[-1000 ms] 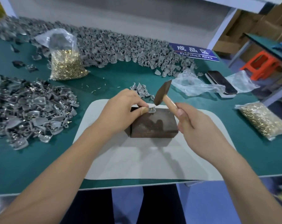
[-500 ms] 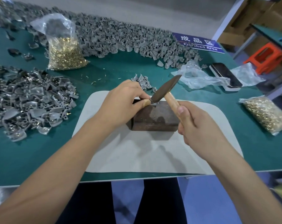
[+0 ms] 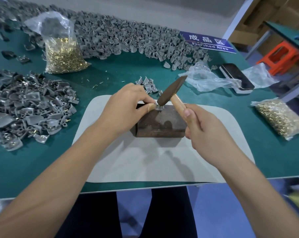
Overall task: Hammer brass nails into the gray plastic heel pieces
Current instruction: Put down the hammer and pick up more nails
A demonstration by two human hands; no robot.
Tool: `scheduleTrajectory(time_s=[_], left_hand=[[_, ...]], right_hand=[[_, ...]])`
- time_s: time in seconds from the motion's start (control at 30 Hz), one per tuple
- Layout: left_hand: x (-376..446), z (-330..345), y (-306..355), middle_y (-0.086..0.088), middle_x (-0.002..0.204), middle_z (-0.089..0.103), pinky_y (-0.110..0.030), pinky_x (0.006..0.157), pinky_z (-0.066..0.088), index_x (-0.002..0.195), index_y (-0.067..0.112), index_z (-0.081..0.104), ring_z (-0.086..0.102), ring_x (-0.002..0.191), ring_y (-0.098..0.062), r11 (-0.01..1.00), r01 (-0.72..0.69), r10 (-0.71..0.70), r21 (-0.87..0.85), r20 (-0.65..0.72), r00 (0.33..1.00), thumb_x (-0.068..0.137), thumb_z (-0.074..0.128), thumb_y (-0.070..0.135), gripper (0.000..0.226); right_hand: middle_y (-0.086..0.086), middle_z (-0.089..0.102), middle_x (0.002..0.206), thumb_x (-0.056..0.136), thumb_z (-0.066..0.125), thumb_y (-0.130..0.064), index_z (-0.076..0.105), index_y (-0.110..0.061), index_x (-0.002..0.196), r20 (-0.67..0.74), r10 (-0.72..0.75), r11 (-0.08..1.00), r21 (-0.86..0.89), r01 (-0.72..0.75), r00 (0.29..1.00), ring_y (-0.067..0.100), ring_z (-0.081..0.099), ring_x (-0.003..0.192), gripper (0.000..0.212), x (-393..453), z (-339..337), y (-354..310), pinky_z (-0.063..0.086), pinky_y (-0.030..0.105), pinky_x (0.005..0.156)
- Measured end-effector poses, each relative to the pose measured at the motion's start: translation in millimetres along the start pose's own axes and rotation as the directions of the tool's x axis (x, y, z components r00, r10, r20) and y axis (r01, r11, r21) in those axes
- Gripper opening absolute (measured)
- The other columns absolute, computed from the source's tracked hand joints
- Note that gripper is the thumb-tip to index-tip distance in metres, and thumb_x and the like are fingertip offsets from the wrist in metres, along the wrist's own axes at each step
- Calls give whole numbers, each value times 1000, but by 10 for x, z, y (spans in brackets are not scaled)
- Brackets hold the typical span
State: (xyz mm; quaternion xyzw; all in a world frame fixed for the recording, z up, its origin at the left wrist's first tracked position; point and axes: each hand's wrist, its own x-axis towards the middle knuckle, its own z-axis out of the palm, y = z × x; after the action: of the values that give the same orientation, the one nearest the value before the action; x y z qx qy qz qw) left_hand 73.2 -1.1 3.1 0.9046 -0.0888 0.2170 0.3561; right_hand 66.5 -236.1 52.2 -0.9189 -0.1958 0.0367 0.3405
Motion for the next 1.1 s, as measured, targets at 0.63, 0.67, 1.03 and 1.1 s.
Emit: scheduleTrajectory(time_s=[0.63,0.67,1.03,1.1], left_hand=[[-3,-14,21,15,89,62,-38,77,49,94,27,79,52,92,-8,1000,13,-13,-17,14,1000,92,74,30,6],[-3,-12,22,15,88,62,-38,77,49,93,28,79,51,91,-7,1000,13,-13,-15,15,1000,92,73,31,6],[-4,-6,14,16,88,58,-40,78,48,96,25,79,47,89,-7,1000,3,-3,2,7,1000,92,74,31,9],[0,-7,16,15,88,60,-42,79,49,95,25,79,49,90,-9,1000,4,-4,-8,8,1000,92,74,31,8]], right_hand=[[-2,57,73,109,29,-49,52,-25,103,-126,-2,954,-299,-36,992,32,52,71,33,144,-75,-190,41,44,60],[-2,57,72,109,28,-49,52,-27,108,-171,-30,955,-296,-23,985,33,51,70,32,122,-66,-201,40,44,59],[4,62,77,108,26,-49,54,-34,123,-188,-76,955,-297,17,979,38,53,72,36,91,-31,-244,42,45,58],[4,60,75,110,31,-44,54,-32,127,-214,-86,959,-282,23,973,37,53,69,31,76,-14,-251,42,45,58]])
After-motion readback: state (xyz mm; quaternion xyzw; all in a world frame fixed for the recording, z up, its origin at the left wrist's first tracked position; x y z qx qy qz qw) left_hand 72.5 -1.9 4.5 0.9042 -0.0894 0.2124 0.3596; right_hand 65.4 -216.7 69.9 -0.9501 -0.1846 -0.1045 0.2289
